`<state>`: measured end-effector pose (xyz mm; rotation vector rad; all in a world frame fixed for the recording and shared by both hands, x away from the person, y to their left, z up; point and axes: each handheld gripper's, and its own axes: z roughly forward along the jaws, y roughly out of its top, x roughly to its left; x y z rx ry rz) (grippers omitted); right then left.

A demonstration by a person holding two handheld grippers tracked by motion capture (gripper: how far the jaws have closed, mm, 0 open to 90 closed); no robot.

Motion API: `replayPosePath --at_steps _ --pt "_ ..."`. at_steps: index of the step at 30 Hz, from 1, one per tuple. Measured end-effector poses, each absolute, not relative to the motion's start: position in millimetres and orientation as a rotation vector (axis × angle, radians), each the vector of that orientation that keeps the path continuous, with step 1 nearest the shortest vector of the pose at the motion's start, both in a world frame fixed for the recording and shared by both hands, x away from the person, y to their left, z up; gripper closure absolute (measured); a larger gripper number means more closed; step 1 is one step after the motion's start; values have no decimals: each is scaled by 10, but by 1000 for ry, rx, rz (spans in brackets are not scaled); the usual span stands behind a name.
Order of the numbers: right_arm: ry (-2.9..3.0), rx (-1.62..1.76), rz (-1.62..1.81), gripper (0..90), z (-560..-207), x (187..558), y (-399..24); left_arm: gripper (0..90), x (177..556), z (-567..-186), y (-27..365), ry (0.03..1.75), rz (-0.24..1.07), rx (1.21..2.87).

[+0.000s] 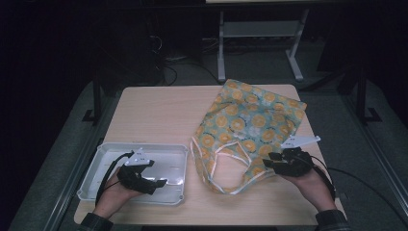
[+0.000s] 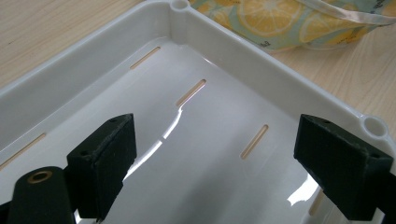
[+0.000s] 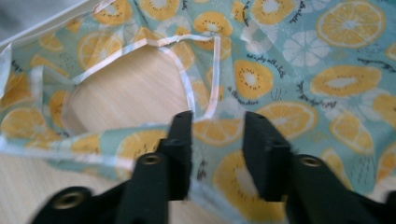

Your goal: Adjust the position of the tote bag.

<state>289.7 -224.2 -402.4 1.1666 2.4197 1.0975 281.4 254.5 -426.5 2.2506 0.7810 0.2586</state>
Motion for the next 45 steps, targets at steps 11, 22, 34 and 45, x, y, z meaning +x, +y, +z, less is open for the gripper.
replayPosePath --at_steps 11,22,34,45 --pt "2501 1173 972 893 -4164 3313 -2050 130 2819 -4272 2538 779 249 2260" --pt "2571 1201 841 893 -4458 3535 -1928 130 2817 -4274 2543 776 248 2269" --pt "2621 1193 783 895 -4538 3540 -1923 131 2817 -4276 2544 778 248 2274" --pt "2641 1183 730 895 -4516 3454 -2010 131 2819 -4274 2549 784 246 2272"
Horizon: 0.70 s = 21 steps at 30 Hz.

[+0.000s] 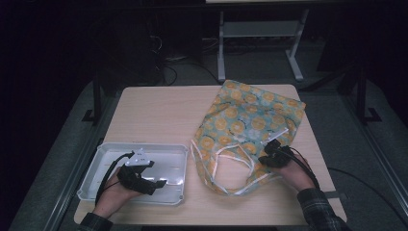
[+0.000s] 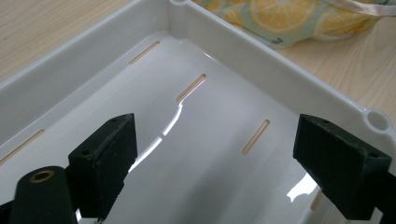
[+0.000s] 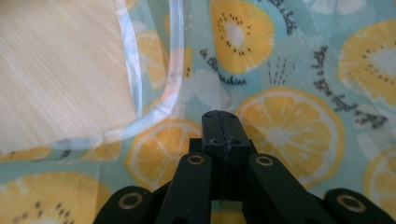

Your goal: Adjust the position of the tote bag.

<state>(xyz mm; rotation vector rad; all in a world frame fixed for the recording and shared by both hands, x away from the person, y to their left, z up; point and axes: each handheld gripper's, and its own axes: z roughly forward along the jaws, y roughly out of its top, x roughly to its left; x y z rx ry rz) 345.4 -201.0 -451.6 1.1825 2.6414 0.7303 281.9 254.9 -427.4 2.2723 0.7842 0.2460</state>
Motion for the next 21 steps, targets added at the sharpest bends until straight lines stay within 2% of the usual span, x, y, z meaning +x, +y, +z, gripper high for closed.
replayPosePath --at_steps 21 --pt "2647 1239 638 896 -4481 3159 -2393 138 2828 -4240 2465 772 251 2266"
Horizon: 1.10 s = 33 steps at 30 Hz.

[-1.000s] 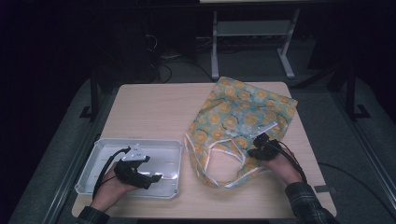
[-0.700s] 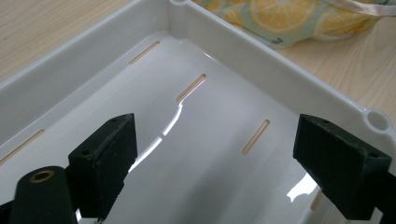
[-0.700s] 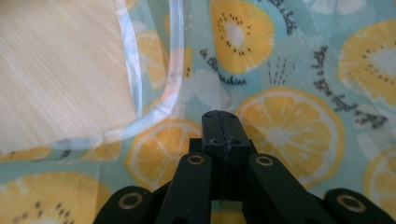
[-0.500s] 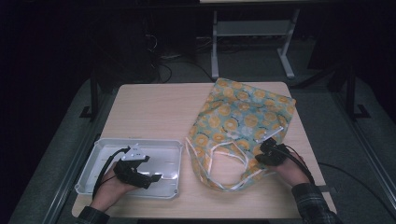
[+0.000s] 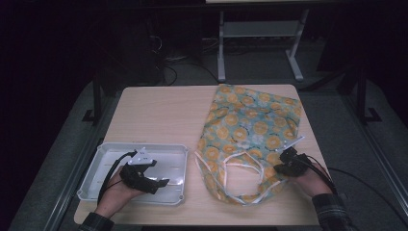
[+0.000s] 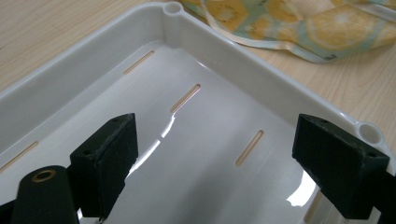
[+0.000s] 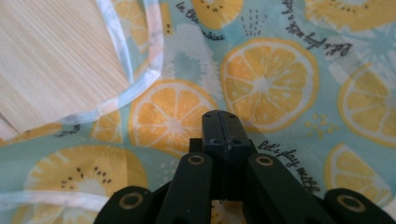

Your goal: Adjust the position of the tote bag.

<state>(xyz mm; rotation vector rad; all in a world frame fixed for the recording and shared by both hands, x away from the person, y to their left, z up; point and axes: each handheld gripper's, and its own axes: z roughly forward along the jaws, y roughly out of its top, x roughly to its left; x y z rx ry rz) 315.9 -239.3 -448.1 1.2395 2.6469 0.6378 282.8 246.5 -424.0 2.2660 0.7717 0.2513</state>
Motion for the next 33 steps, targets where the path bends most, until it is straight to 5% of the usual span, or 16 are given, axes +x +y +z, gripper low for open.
replayPosePath --at_steps 15,20,29,33 --pt "2572 1325 591 896 -4480 3099 -2796 241 2926 -4022 2147 700 224 2226" --pt "2577 1314 595 896 -4476 3125 -2795 386 3024 -3966 1800 645 182 2221" --pt "2494 1277 698 895 -4333 3130 -2864 812 3380 -4082 1177 560 115 2323" --pt "2489 1277 705 895 -4327 3148 -2883 895 3479 -4157 1012 556 104 2357"
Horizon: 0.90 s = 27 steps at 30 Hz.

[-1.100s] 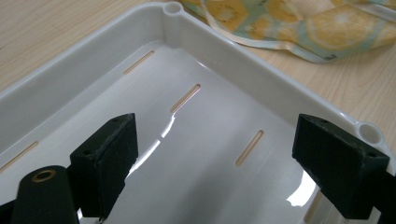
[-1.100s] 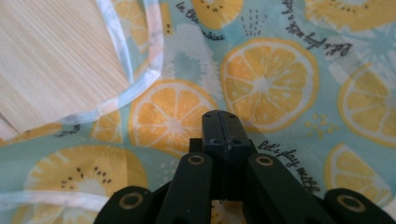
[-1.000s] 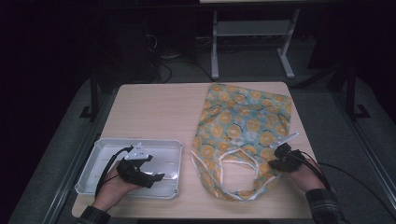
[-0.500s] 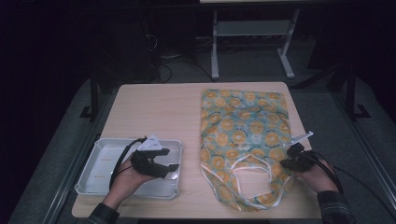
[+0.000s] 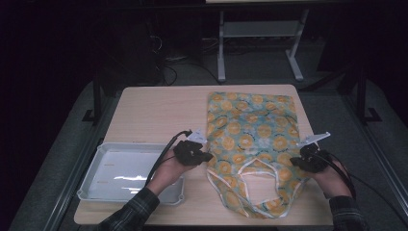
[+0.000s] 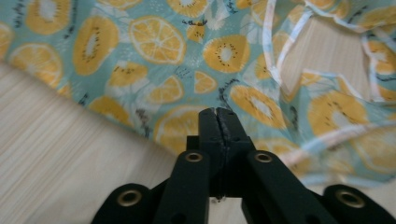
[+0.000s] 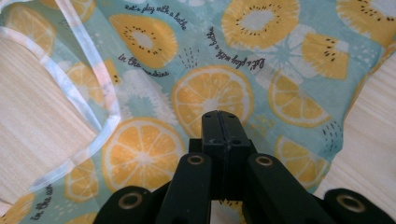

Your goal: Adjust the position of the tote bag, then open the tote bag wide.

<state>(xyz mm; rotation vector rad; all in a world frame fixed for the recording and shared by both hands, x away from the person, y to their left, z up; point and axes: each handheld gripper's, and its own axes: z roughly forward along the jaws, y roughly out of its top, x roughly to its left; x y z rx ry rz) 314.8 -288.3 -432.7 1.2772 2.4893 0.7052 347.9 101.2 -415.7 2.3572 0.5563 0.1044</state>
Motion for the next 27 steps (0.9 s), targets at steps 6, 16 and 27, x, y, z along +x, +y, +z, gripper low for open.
replayPosePath --at_steps 6,16,27 --pt "2518 1271 683 895 -4408 3201 -2870 896 3597 -4359 775 569 96 2449" --pt "2529 1278 665 896 -4484 3241 -2867 896 3655 -4507 697 598 67 2494" --pt "2569 1278 664 897 -4509 3220 -2858 898 3625 -4497 709 615 40 2536"
